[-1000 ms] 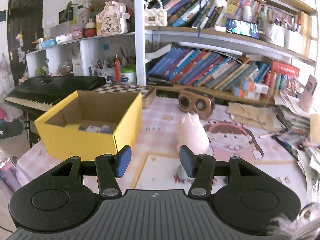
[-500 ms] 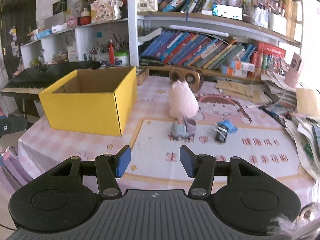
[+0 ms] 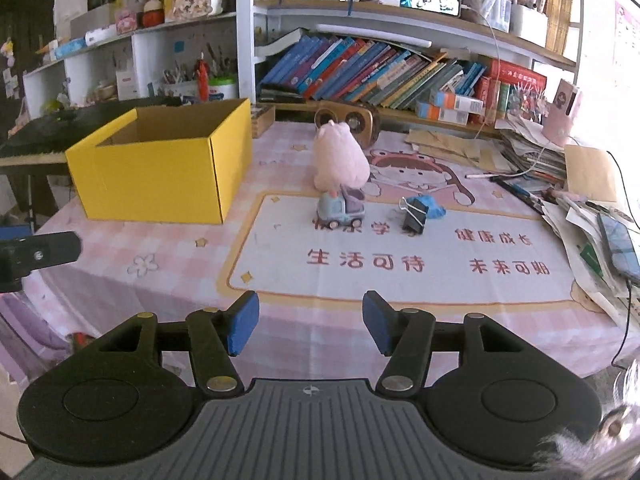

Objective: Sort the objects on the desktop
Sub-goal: 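Withdraw both open tools from the yellow box back over the table, then move both open tools toward the toy car and black binder clip, then close the right tool on the black binder clip while the left tool grips the toy car, then carry the binder clip and grey toy car with both tools toward the yellow box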

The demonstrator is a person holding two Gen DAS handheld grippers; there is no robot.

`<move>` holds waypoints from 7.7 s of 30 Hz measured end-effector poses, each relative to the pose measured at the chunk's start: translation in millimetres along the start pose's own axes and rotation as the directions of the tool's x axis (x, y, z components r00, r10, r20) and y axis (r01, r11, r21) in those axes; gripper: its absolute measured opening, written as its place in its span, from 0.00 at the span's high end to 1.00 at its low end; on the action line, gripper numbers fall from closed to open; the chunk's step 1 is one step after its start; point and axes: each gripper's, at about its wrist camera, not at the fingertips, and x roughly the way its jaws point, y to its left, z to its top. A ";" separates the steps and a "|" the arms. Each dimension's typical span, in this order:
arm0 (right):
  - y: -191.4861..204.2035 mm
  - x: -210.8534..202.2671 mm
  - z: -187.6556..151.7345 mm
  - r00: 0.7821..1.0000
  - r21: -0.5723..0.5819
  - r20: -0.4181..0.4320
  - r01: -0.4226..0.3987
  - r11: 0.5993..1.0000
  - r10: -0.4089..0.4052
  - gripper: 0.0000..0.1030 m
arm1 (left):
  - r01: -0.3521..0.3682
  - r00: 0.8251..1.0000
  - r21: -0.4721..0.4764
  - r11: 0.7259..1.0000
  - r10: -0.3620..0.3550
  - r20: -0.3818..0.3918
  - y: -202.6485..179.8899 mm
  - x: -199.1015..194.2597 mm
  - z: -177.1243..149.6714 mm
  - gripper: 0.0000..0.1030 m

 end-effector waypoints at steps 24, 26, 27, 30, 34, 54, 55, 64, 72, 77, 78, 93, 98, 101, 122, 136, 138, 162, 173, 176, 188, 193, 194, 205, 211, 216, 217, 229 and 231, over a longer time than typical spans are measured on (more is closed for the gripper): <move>-32.9 -1.7 -21.0 0.990 -0.009 -0.116 0.079 0.997 -0.079 0.36 | 0.146 0.981 0.075 0.986 -0.134 -0.141 -61.2 40.1 -5.4 0.16; -40.0 -0.5 -21.2 0.989 -0.001 -0.122 0.082 0.997 -0.082 0.36 | 0.146 0.980 0.077 0.986 -0.134 -0.145 -67.2 43.5 -4.4 0.16; -42.9 0.5 -21.1 0.989 0.001 -0.124 0.083 0.997 -0.082 0.36 | 0.146 0.980 0.077 0.986 -0.133 -0.147 -70.0 45.2 -3.8 0.16; -52.9 3.5 -20.2 0.988 0.003 -0.130 0.082 0.997 -0.081 0.35 | 0.142 0.979 0.076 0.987 -0.129 -0.156 -78.7 51.6 -2.3 0.16; -67.0 9.3 -17.3 0.988 0.004 -0.139 0.074 0.997 -0.073 0.35 | 0.131 0.980 0.075 0.989 -0.118 -0.161 -90.6 58.3 0.1 0.16; -148.0 47.4 4.5 0.989 0.017 -0.151 0.015 1.000 -0.012 0.35 | 0.081 0.978 0.081 0.993 -0.064 -0.198 -154.2 110.0 20.8 0.16; -152.4 49.6 5.4 0.989 0.020 -0.151 0.012 1.000 -0.009 0.34 | 0.078 0.978 0.079 0.994 -0.060 -0.200 -156.8 113.1 21.9 0.16; -186.0 69.1 14.0 0.988 0.029 -0.152 -0.021 0.999 0.025 0.34 | 0.012 0.981 0.044 0.999 -0.004 -0.193 -171.8 137.5 30.4 0.16; -197.3 86.7 21.7 0.985 0.022 -0.158 -0.072 0.997 0.075 0.33 | -0.028 0.983 0.048 0.998 0.036 -0.181 -178.0 151.8 35.9 0.16; -198.8 99.6 27.4 0.981 0.027 -0.162 -0.102 0.994 0.105 0.33 | -0.056 0.982 0.047 0.997 0.064 -0.176 -176.6 162.3 40.2 0.16; -198.6 102.4 28.5 0.981 0.028 -0.162 -0.106 0.994 0.109 0.33 | -0.061 0.982 0.046 0.997 0.068 -0.175 -175.7 164.2 41.1 0.16; -187.8 153.9 53.4 0.970 0.025 -0.171 -0.173 0.985 0.175 0.33 | -0.121 0.977 0.028 0.992 0.124 -0.174 -162.1 188.2 59.7 0.16; -182.7 173.4 61.4 0.970 0.023 -0.163 -0.177 0.984 0.179 0.33 | -0.134 0.975 0.031 0.990 0.137 -0.176 -160.2 195.1 65.5 0.16; -180.1 185.5 66.6 0.969 0.034 -0.163 -0.184 0.982 0.187 0.33 | -0.141 0.975 0.036 0.989 0.145 -0.170 -159.7 196.4 69.5 0.16; -168.4 228.4 81.8 0.972 0.119 -0.140 -0.171 0.978 0.187 0.54 | -0.182 0.967 0.059 0.982 0.189 -0.168 -150.9 188.6 72.7 0.16; -209.7 188.8 72.4 0.980 0.144 -0.102 -0.156 0.977 0.172 0.78 | -0.101 0.978 0.100 0.990 0.117 -0.170 -175.8 226.6 73.6 0.16; -214.9 183.9 70.7 0.981 0.143 -0.102 -0.153 0.978 0.168 0.78 | -0.096 0.978 0.088 0.991 0.110 -0.178 -178.3 236.7 73.8 0.16; -230.9 180.0 52.8 0.977 0.061 -0.147 -0.145 0.988 0.152 0.77 | -0.204 0.963 -0.083 0.975 0.184 -0.198 -173.2 261.2 70.8 0.39; -223.3 189.2 51.0 0.979 0.003 -0.143 -0.143 0.990 0.142 0.71 | -0.083 0.987 -0.043 0.996 0.076 -0.141 -185.2 197.5 74.2 0.38; -225.9 189.6 52.4 0.978 0.009 -0.145 -0.152 0.988 0.152 0.76 | -0.077 0.988 -0.055 0.996 0.069 -0.141 -185.2 186.2 71.9 0.38; -227.7 154.4 62.6 0.974 0.043 -0.103 -0.196 0.980 0.199 0.76 | -0.061 0.993 -0.110 0.992 0.050 -0.106 -180.6 154.9 71.1 0.38; -223.3 137.6 65.1 0.970 0.019 -0.097 -0.220 0.975 0.221 0.76 | -0.046 0.996 -0.120 0.992 0.036 -0.087 -180.0 145.2 67.7 0.38; -222.4 134.4 65.4 0.970 0.017 -0.098 -0.222 0.975 0.223 0.76 | -0.044 0.996 -0.125 0.991 0.033 -0.088 -178.9 143.2 66.8 0.38; -204.6 82.6 76.4 0.965 0.005 -0.046 -0.259 0.966 0.259 0.76 | 0.006 0.999 -0.132 0.991 -0.012 -0.043 -161.0 109.8 68.4 0.39; -182.6 71.2 65.1 0.963 0.020 -0.081 -0.255 0.967 0.255 0.76 | 0.040 0.997 -0.130 0.991 -0.047 -0.055 -146.9 99.2 60.4 0.38; -165.0 62.8 58.2 0.967 0.044 -0.092 -0.235 0.971 0.239 0.76 | 0.067 0.996 -0.121 0.990 -0.074 -0.057 -130.2 86.5 53.1 0.38; -159.7 61.3 56.6 0.966 0.049 -0.097 -0.234 0.971 0.238 0.76 | 0.070 0.995 -0.124 0.990 -0.077 -0.057 -125.8 83.4 51.5 0.38; -82.8 33.1 41.5 0.965 0.040 -0.114 -0.235 0.971 0.238 0.76 | 0.103 0.991 -0.134 0.986 -0.114 -0.071 -66.1 36.9 29.7 0.38; -71.0 27.9 38.4 0.965 0.038 -0.114 -0.234 0.971 0.237 0.76 | 0.109 0.990 -0.129 0.986 -0.119 -0.073 -58.0 30.0 25.9 0.38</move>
